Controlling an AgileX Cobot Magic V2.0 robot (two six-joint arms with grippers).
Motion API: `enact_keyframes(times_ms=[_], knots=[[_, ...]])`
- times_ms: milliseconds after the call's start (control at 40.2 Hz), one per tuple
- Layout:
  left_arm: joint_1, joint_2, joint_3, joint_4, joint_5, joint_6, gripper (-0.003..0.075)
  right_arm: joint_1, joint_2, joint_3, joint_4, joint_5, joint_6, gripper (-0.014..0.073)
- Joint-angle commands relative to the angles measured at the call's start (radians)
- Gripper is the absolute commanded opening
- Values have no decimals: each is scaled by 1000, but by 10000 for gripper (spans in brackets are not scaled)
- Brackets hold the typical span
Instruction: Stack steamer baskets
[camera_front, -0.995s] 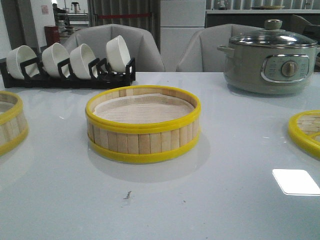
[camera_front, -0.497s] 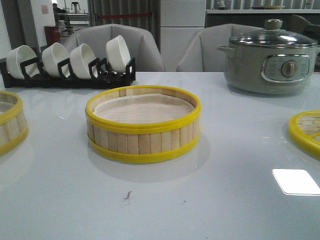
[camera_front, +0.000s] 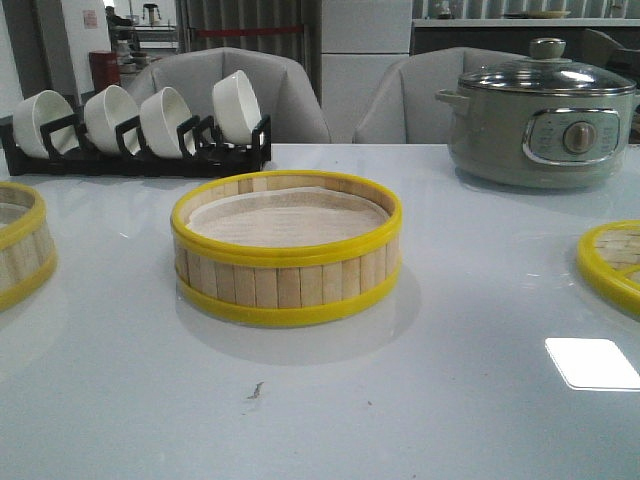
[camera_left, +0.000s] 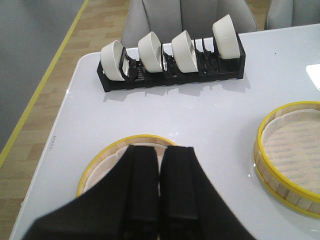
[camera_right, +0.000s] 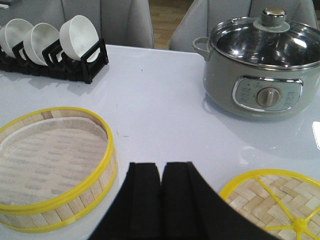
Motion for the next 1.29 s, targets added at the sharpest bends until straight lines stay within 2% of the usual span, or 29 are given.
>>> enact_keyframes(times_ms=[0,75,224,298,373,597,696,1144,1194,1268], knots=[[-7,1,-37,-12,-75,-3,85,-22,-3,-39,-45,-28,-6,23],[-7,15,-37,-25,-71,-3,85,-41,-2,-39,-131,26,-6,23],[-7,36,-37,-53,-58,-3,85,-46,-2,-39,-403,150,-5,23],[-7,41,-37,-53,-58,-3,85,-46,-2,-39,-461,196,6,23],[-7,47,-37,-53,-58,-3,85,-46,-2,-39,-465,211,50,23],[-7,54,-37,-49,-58,-3,85,-46,-2,-39,-465,223,311,24],[-7,54,-37,-49,-58,-3,85,-46,-2,-39,-465,225,369,24],[-7,54,-37,-49,-66,-3,85,-46,-2,-39,-468,157,374,27],[-7,54,-37,-49,-66,-3,85,-46,-2,-39,-468,162,374,46],[-7,54,-37,-49,-66,-3,88,-46,-2,-39,-468,167,374,125]])
